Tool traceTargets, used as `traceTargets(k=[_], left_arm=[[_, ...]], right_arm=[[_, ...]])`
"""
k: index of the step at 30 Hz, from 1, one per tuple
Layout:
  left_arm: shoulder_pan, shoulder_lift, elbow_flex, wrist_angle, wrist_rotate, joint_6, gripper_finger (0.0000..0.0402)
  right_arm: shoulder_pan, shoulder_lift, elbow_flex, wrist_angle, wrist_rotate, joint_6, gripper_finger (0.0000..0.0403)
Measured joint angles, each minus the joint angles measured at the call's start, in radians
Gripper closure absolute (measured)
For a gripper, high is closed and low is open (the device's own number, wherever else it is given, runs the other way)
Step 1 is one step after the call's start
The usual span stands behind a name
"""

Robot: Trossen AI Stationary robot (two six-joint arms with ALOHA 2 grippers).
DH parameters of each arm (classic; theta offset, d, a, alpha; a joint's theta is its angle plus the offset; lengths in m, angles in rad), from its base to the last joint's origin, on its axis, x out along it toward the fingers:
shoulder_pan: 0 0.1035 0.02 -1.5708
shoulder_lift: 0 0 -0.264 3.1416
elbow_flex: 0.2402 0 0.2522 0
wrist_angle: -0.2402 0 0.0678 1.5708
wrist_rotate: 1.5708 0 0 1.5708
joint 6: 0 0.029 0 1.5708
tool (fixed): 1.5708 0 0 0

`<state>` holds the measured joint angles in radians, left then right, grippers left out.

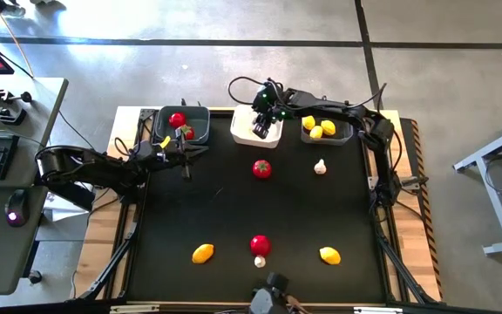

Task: Sort produce into baskets
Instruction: Put the bottom right white garlic into the white bin, then put the bottom red tomato into the gray bin

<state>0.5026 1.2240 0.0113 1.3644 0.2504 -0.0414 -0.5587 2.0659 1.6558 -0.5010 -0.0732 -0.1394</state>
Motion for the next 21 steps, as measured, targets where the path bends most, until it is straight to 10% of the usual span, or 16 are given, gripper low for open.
traceTargets(k=[13,21], left_arm=[[0.000,0.000,0.000,-0.008,0.000,-0.009,0.0402],[0.000,0.000,0.000,-0.009,-0.005,-0.010,0.0401]], right_arm=[[0.017,-0.052,-0.001,-0.023,0.047,-0.026,0.0170],[0.117,-0.092,-0.001,-0.026,-0.036,-0.061,0.0279]])
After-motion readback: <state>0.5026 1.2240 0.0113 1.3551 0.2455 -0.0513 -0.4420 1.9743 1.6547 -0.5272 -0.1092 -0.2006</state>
